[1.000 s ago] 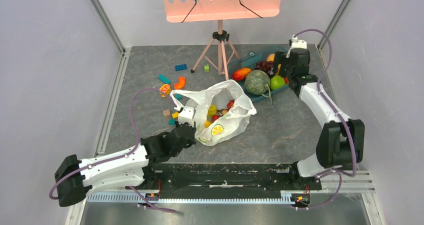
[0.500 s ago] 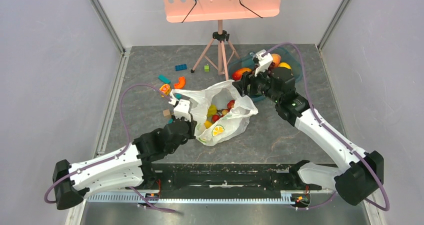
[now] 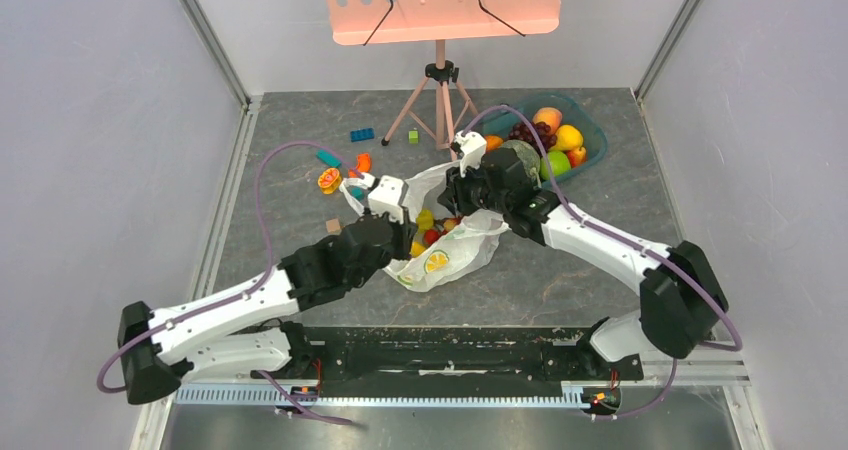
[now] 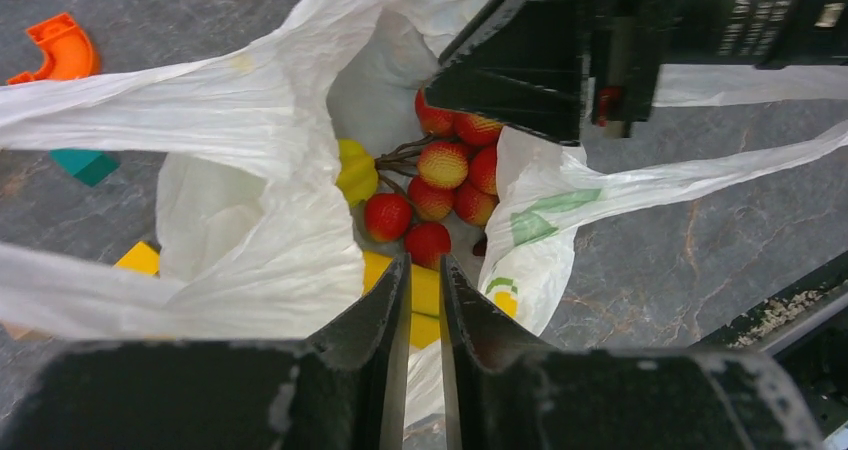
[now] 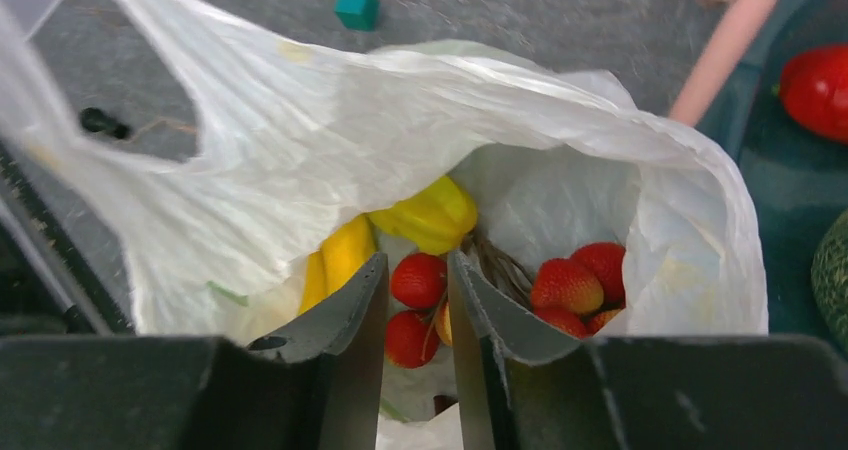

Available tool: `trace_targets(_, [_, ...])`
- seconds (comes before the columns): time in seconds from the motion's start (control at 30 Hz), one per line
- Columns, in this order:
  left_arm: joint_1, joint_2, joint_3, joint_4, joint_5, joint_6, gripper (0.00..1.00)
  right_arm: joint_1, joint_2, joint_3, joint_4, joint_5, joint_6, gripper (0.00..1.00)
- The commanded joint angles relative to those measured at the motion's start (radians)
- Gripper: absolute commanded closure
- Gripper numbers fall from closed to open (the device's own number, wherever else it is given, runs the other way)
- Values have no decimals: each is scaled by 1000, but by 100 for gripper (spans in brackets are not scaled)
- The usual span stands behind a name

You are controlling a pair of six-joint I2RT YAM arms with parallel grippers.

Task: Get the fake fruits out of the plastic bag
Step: Adjust the plastic bag at the center of the board.

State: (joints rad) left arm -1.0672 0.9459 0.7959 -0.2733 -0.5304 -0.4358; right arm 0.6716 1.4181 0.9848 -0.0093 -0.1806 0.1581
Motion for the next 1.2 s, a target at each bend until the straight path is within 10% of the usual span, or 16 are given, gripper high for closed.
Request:
trace_targets(0.0, [12,114,54,107,47,67,79,2,49,-20,69,120,91,72])
trace_targets(0.6, [169,639,181,256,224,78,98,33,96,-217,187,126,185,79])
trace_targets(1.17, [32,436,-111,203,185,-147,98,199,-104,-419,68,307,191,80])
